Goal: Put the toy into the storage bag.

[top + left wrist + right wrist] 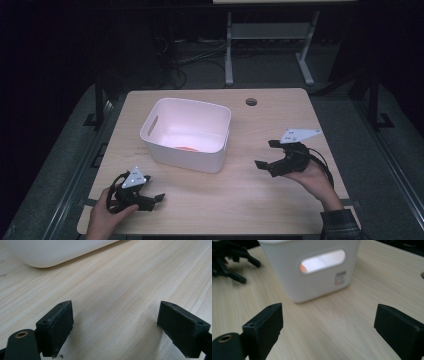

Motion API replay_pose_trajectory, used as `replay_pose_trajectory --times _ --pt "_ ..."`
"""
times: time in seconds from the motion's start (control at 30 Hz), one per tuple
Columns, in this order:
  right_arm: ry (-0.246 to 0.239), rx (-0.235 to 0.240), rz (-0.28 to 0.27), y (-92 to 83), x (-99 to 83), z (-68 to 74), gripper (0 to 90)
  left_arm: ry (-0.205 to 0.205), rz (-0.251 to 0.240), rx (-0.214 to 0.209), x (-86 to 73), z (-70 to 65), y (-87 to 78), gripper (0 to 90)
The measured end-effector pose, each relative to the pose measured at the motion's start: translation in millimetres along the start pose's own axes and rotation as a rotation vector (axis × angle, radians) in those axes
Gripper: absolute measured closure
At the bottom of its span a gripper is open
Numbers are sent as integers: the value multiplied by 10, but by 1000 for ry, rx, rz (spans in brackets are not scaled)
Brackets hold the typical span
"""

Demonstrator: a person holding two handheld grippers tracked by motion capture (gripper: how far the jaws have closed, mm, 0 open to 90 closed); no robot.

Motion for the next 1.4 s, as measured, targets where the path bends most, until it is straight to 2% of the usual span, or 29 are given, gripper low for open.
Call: replay_pose_trajectory --times 0.07,0.17,0.5,0.8,0.9,1.1,1.13,1.4 --pt "4 -13 29 -15 -114 -15 68 1 0 0 0 1 0 126" --pt "35 -39 45 -35 -269 -35 39 -2 1 0 -1 -2 0 126" --pt "94 -127 69 -133 -769 -66 30 2 1 0 -3 1 0 126" --pt "141 -158 88 -215 -1125 -68 30 2 1 0 -3 1 0 126" --pt "140 -182 110 -212 -1226 -87 29 2 1 0 -3 1 0 126" --pt "140 -221 158 -180 -1390 -125 17 2 1 0 -3 1 0 126" --pt "127 -229 160 -177 -1397 -133 17 2 1 0 -2 1 0 126" --pt "132 -232 160 -173 -1396 -131 17 2 1 0 -3 1 0 126"
Point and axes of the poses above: each handheld gripper's, and its own axes: y roughly forward along the jaws, x roughly out of its top, z roughly to its left, the point moved 10 cm from there along y, roughly forward along the jaws, and after that the axes turned 8 degrees about x, right-handed, at the moved point
